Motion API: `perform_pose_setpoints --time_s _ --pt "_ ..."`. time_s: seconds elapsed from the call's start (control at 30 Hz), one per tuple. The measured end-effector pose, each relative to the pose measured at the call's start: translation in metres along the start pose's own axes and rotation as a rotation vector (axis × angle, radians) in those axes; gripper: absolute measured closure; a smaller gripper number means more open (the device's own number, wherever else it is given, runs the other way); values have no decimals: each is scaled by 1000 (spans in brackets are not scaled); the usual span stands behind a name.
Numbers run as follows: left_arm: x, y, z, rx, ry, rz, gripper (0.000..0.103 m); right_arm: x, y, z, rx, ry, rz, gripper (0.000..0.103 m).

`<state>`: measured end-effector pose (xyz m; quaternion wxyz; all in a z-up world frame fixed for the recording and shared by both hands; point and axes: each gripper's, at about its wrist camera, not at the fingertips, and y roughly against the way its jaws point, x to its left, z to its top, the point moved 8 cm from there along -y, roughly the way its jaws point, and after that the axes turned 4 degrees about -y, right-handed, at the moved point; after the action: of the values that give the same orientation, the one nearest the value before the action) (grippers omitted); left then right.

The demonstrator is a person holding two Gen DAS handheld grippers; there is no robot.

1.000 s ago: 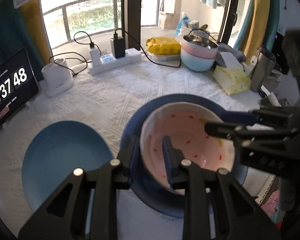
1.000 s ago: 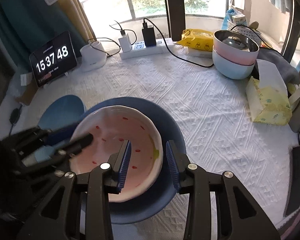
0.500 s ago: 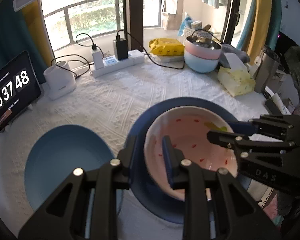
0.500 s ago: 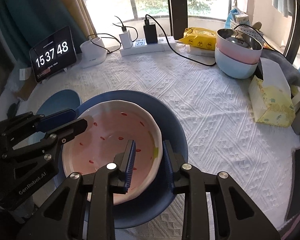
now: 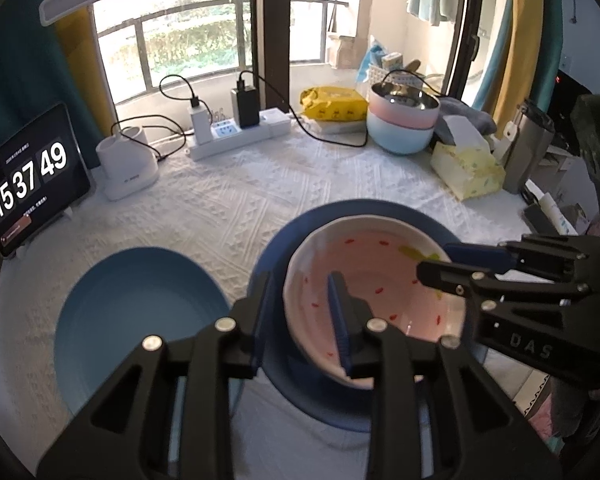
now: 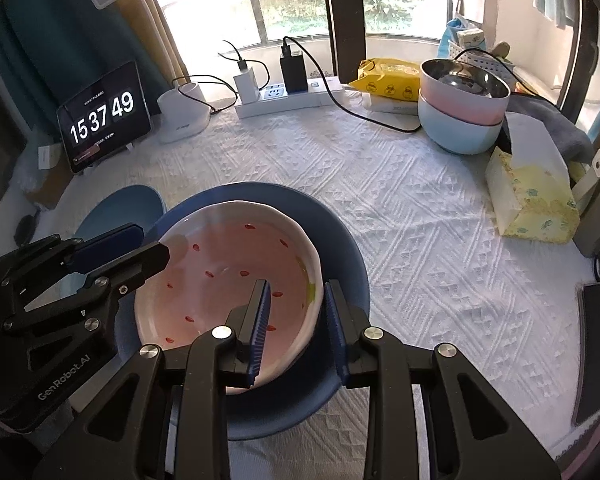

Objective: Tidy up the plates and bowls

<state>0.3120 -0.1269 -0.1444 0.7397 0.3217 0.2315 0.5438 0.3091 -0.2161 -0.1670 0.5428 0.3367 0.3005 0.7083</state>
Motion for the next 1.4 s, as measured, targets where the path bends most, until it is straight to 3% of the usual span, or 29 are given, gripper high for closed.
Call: perform_pose_setpoints --time_s 0.23,0.37,0.67,0.97,1.4 --pt "1 15 5 -33 6 -6 67 -1 14 3 -27 2 -5 73" --pt "8 21 11 -60 5 -1 58 -3 26 6 -52 -2 -11 73" --pt "40 18 10 -58 36 16 57 -23 46 9 -100 -53 -35 73" --pt "53 -7 -3 2 -9 1 57 -46 34 -4 -63 -126 -39 71" --pt "38 -29 -5 46 -119 -16 57 -47 11 -15 -15 -198 -1 70"
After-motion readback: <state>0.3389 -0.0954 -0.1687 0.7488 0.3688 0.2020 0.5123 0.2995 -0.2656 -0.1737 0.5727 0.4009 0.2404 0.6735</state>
